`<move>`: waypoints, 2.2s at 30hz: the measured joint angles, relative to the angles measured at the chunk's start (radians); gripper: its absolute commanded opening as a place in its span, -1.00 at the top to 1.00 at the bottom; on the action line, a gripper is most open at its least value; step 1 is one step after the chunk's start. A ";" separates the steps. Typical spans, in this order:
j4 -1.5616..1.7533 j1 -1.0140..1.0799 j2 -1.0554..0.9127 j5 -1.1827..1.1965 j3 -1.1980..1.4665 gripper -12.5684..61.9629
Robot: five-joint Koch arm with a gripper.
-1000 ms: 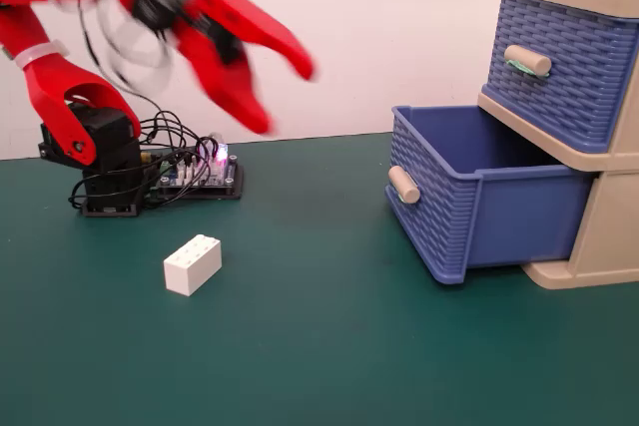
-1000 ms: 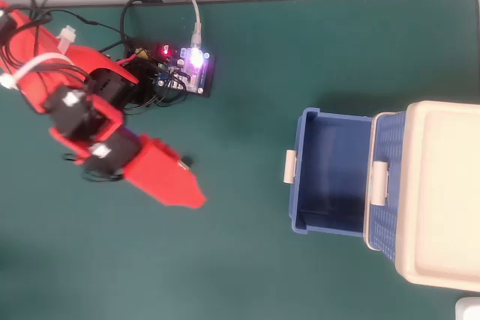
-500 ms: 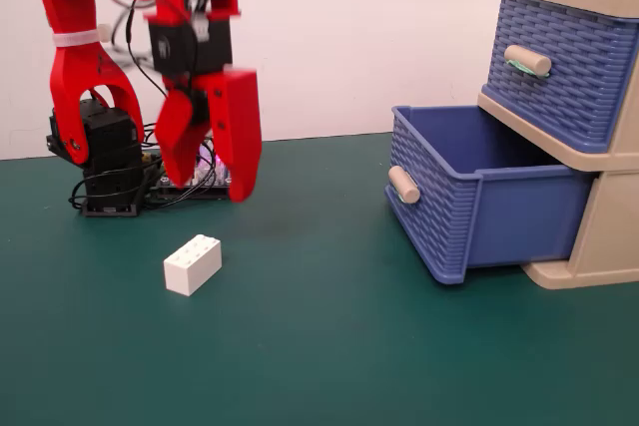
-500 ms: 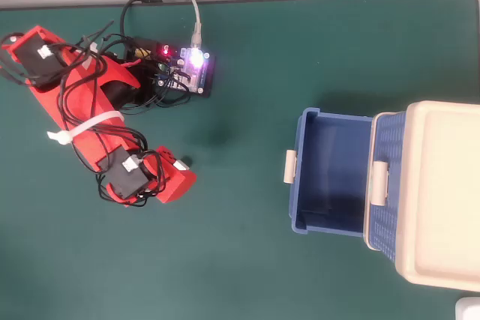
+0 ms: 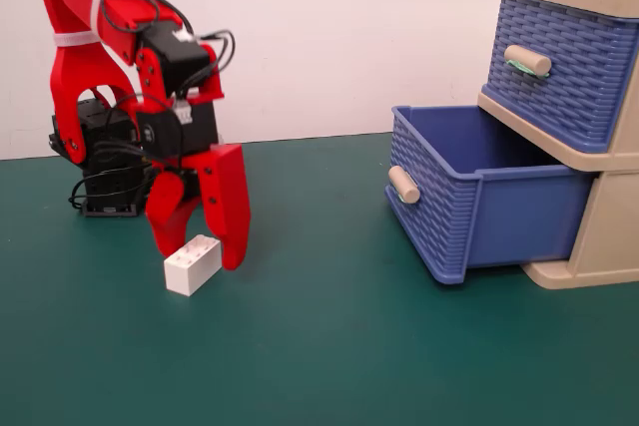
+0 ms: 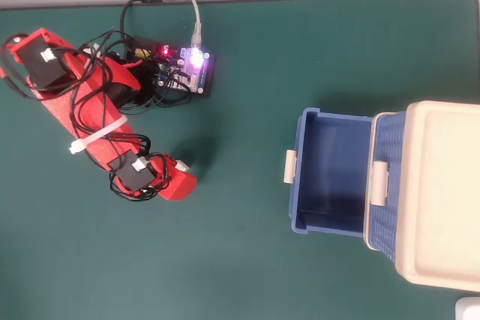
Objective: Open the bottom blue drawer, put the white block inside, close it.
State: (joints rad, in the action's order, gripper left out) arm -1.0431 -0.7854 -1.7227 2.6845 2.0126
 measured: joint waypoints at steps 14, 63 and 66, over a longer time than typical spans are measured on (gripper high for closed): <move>-0.021 0.005 -0.003 -0.074 0.031 0.88; -0.896 -0.465 0.500 -0.173 -1.517 -0.24; -0.885 -0.417 0.506 -0.387 -1.466 -0.24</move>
State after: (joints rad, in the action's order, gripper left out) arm -1.9282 -1.2026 -1.2164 2.2979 0.5461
